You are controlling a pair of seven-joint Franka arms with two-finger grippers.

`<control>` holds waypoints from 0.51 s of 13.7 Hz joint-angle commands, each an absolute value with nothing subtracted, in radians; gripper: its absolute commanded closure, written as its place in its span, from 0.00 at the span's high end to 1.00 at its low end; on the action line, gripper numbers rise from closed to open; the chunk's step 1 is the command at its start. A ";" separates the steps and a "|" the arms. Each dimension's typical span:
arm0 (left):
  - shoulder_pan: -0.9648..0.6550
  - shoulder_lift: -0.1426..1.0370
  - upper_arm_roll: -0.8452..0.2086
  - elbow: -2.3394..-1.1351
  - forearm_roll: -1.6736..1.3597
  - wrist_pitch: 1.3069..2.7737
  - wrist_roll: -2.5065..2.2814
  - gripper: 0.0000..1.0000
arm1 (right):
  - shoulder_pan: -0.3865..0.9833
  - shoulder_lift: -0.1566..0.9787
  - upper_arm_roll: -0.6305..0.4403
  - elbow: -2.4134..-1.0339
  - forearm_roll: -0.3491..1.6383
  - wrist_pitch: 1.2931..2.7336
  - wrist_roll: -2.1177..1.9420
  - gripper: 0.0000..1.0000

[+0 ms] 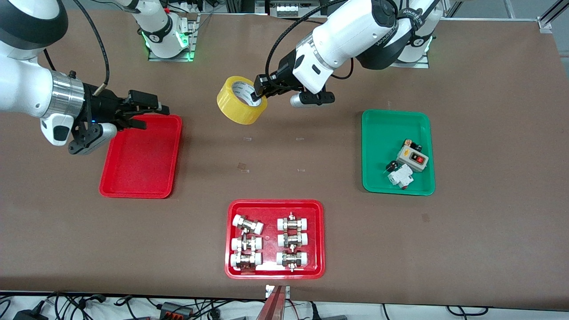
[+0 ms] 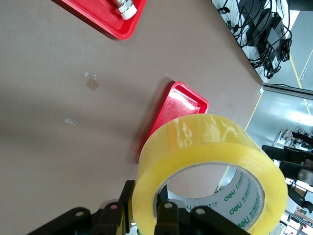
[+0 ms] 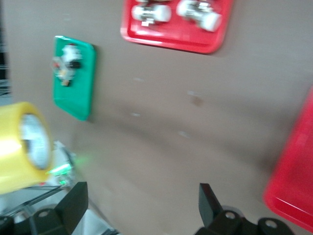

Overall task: Left arm passes tape to right arm into tray
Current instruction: 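Hold the tape with the left gripper while the right gripper reaches it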

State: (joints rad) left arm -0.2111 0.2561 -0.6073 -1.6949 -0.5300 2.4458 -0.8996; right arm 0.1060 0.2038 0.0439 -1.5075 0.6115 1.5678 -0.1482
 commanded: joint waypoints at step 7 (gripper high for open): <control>-0.212 0.264 -0.611 -1.671 -0.555 2.444 -0.899 0.05 | 0.251 0.255 0.086 -1.397 0.695 1.626 -0.153 1.00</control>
